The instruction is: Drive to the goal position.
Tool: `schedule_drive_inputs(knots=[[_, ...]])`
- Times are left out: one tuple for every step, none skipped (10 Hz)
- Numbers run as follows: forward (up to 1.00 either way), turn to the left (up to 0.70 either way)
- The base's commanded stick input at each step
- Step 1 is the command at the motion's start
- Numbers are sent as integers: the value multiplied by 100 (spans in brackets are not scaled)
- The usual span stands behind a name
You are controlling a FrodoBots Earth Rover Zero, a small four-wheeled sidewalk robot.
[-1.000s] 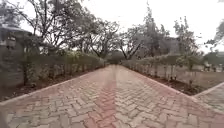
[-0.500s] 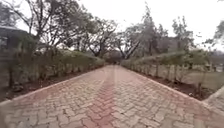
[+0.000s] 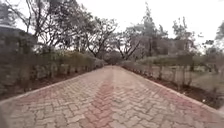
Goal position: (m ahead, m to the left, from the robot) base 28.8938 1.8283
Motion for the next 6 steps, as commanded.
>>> schedule_drive_inputs(knots=[[70, 0], [70, 0], [70, 0], [70, 0], [70, 0], [70, 0]])
